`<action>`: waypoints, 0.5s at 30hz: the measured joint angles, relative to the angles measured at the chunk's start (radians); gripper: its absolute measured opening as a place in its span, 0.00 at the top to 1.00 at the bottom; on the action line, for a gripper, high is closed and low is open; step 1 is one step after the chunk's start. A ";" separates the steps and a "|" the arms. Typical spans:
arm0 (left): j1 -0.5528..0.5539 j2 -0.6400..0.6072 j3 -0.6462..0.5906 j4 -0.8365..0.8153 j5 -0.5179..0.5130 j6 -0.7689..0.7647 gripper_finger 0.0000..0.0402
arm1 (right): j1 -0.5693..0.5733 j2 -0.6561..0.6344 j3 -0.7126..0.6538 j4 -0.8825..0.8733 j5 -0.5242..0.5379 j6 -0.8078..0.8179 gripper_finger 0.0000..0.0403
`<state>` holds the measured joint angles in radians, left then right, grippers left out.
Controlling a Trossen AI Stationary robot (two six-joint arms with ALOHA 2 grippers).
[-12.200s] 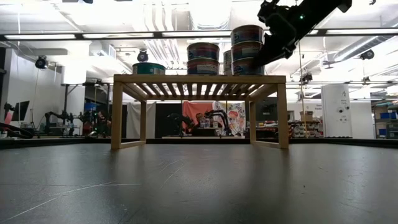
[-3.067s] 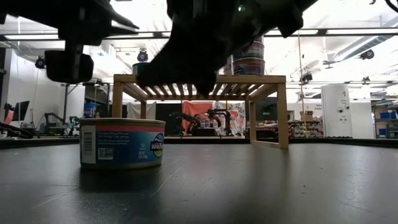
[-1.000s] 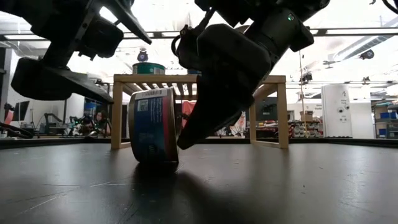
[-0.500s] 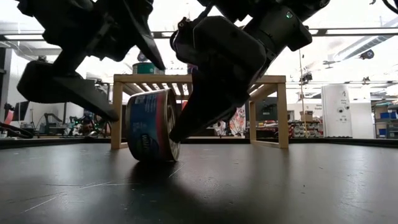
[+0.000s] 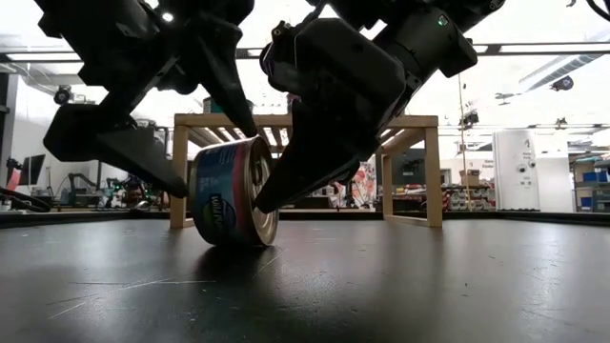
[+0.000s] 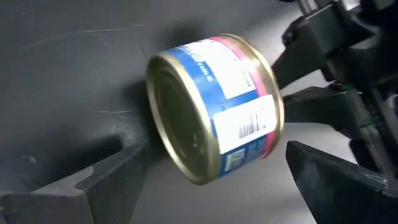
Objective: Stack canned seafood by type on shelf
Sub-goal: Stack the blue pink tuna can on top of the blue pink tuna can on the shelf
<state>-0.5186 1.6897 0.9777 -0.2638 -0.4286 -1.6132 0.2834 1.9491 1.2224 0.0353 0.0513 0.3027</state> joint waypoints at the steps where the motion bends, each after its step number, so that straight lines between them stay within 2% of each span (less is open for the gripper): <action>1: 0.000 0.000 -0.001 -0.004 0.000 0.001 0.10 | 0.000 0.000 0.000 0.000 0.000 0.000 0.98; 11: 0.005 0.023 0.027 0.002 -0.086 0.193 0.10 | 0.000 0.000 0.000 -0.001 -0.003 -0.013 0.98; 15: 0.011 0.037 0.038 0.002 -0.107 0.206 0.10 | 0.000 0.000 0.000 -0.001 -0.003 -0.017 0.98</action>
<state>-0.5079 1.7265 1.0152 -0.2623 -0.5357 -1.4071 0.2832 1.9488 1.2228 0.0341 0.0486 0.2856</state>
